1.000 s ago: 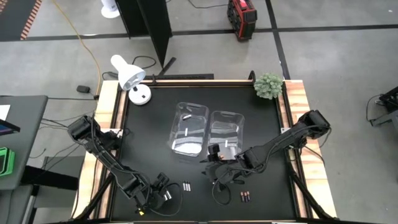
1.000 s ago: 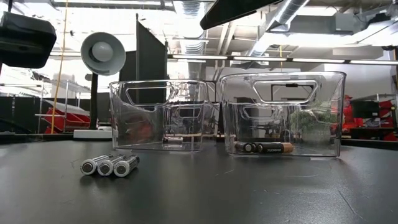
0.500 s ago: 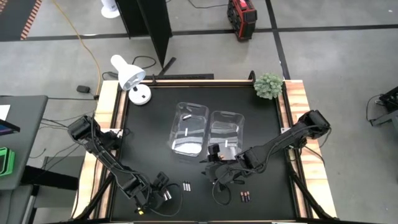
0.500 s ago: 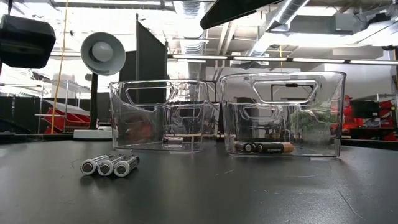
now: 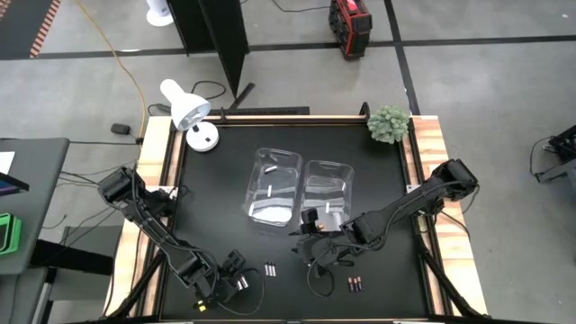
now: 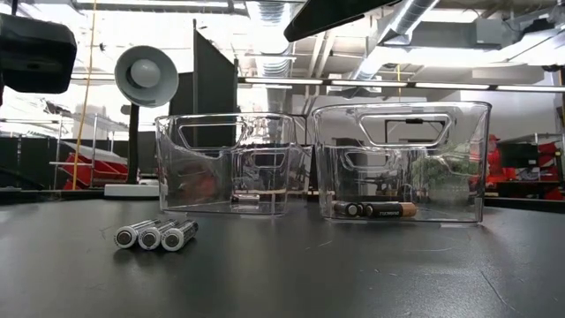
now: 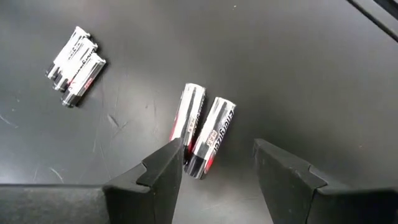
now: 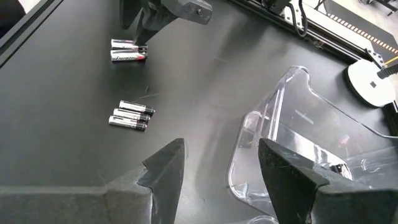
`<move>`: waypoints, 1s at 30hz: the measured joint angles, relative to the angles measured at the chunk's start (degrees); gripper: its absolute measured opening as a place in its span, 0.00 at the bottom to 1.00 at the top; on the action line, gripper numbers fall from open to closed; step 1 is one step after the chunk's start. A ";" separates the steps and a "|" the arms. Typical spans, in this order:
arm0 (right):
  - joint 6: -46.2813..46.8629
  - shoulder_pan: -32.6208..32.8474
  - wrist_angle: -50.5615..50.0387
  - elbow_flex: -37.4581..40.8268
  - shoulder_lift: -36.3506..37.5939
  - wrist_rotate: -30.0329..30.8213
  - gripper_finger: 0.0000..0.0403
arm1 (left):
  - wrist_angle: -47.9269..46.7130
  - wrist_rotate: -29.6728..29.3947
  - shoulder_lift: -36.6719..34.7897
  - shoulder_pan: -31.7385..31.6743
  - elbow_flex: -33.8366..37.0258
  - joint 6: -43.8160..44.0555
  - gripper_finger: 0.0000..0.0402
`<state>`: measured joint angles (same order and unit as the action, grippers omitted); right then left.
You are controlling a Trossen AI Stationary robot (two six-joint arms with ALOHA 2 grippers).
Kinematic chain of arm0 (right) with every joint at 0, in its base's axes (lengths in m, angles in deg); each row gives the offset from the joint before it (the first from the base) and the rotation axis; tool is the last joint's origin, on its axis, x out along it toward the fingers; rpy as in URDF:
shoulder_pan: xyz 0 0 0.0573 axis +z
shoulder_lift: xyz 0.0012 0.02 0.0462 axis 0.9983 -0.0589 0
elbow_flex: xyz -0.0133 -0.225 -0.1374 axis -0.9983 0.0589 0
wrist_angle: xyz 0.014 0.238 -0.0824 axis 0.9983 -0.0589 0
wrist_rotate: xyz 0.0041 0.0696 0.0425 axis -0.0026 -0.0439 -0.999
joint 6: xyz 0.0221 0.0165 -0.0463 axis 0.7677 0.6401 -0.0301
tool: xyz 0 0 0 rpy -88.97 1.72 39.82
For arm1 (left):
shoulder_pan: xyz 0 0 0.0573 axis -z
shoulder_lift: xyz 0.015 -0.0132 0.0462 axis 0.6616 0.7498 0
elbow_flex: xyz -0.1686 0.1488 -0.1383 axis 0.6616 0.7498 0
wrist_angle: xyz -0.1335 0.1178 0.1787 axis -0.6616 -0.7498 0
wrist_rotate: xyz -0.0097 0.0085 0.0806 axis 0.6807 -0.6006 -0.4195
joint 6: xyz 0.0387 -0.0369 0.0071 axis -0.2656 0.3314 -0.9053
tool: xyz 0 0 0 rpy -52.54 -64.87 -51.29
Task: Sort batteries
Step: Put the white battery into the left transparent bin
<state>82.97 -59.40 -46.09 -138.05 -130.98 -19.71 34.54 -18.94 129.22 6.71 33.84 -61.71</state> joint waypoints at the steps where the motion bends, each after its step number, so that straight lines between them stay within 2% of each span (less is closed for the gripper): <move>1: 0.00 0.00 0.00 0.00 0.00 0.00 0.55 | 0.22 0.04 0.00 0.00 0.00 -0.09 0.47; 30: -0.20 0.00 -0.04 0.00 0.00 0.02 0.55 | 1.28 0.96 -0.02 0.04 0.00 -1.07 0.47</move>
<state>82.77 -59.40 -46.13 -138.05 -130.98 -19.68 35.82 -17.97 129.20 6.76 33.84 -62.78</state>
